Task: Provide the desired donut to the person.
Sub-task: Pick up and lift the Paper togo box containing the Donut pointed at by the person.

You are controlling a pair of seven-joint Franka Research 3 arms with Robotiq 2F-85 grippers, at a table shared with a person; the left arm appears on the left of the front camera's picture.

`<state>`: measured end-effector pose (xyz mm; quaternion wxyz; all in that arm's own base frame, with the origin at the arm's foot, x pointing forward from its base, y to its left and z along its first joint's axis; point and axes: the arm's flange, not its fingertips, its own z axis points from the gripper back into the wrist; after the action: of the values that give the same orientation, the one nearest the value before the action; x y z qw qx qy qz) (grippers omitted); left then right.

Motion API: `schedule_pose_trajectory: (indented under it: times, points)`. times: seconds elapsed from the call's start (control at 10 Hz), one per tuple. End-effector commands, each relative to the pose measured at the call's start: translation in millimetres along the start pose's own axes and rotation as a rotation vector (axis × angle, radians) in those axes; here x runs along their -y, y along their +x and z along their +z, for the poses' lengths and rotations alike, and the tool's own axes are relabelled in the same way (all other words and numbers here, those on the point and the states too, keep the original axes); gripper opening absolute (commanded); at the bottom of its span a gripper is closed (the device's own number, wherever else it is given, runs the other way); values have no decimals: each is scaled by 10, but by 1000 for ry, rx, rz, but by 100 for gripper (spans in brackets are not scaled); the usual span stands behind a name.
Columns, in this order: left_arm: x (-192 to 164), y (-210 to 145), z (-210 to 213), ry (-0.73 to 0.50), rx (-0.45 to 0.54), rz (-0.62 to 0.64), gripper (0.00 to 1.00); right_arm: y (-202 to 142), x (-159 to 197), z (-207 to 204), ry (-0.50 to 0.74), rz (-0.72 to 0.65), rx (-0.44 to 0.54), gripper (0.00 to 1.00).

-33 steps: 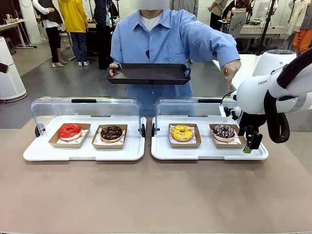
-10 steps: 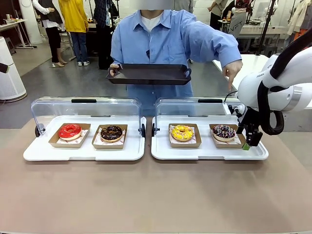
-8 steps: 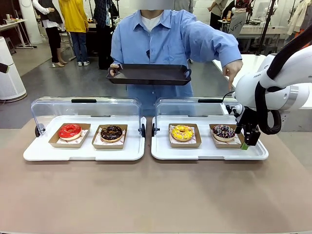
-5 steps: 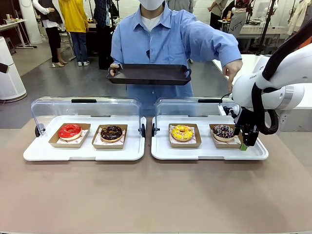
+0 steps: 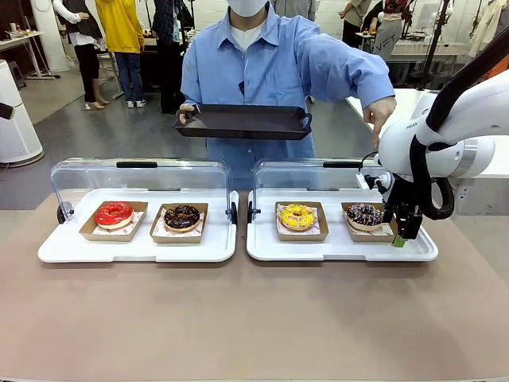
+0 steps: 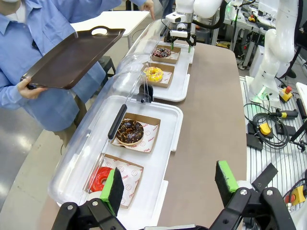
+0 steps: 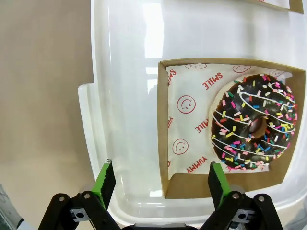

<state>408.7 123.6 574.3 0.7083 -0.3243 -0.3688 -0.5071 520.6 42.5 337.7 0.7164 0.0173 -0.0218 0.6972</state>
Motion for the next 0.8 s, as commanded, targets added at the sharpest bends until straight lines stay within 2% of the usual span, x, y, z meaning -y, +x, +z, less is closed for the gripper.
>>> schedule_pose_trajectory:
  times: [0.0, 0.7]
  points:
    - [5, 11, 11, 0, 4, -2, 100, 6, 73, -28, 15, -11, -27, 100]
    - [5, 11, 11, 0, 4, -2, 100, -23, 63, -128, 41, -9, -31, 100]
